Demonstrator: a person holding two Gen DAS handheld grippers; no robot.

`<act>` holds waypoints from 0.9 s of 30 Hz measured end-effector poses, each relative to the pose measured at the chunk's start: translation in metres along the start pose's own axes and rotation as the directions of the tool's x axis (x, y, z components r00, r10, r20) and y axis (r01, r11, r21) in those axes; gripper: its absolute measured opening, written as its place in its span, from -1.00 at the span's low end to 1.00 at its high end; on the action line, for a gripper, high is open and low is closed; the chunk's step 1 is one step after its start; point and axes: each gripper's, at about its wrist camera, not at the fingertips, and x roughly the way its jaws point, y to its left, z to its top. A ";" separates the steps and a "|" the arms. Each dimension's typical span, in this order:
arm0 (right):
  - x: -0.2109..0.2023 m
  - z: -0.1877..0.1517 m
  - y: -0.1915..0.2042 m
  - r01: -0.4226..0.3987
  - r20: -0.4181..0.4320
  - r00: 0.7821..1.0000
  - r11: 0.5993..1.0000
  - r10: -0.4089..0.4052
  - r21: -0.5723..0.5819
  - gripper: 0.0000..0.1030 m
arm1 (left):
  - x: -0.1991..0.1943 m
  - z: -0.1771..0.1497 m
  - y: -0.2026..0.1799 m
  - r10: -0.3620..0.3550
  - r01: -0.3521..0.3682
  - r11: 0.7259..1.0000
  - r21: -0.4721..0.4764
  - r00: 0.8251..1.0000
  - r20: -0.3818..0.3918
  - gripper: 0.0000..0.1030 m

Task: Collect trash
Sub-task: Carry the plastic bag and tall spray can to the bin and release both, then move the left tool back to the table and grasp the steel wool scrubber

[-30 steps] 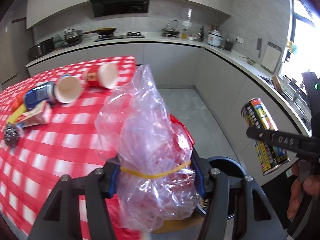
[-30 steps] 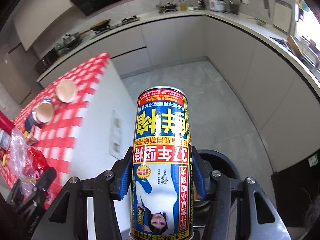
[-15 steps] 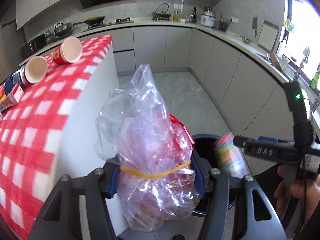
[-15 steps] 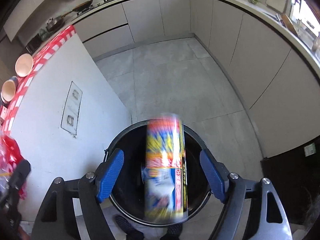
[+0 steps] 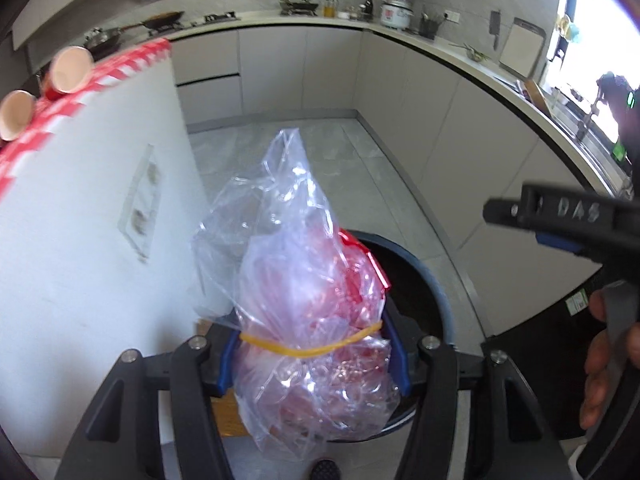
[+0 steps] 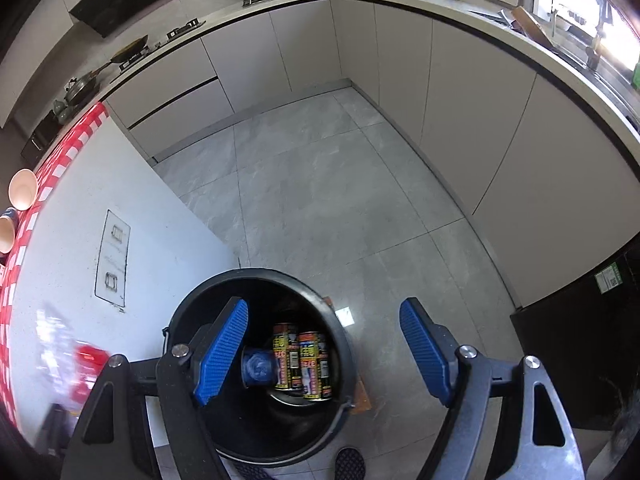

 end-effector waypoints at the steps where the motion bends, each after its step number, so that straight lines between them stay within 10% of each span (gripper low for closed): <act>1: -0.003 0.001 -0.004 0.003 0.006 1.000 1.000 -0.003 0.002 0.56 | 0.005 0.000 -0.006 -0.022 0.022 1.000 0.002 1.000 0.001 0.31; 5: -0.011 0.004 -0.012 0.012 0.015 1.000 1.000 -0.012 0.003 0.56 | 0.008 0.007 -0.015 0.006 -0.006 1.000 -0.009 1.000 0.002 0.94; 27: -0.064 0.035 0.058 -0.091 0.092 0.991 0.995 0.094 -0.042 0.61 | -0.072 0.056 0.070 0.162 -0.148 0.983 -0.105 0.977 0.139 0.95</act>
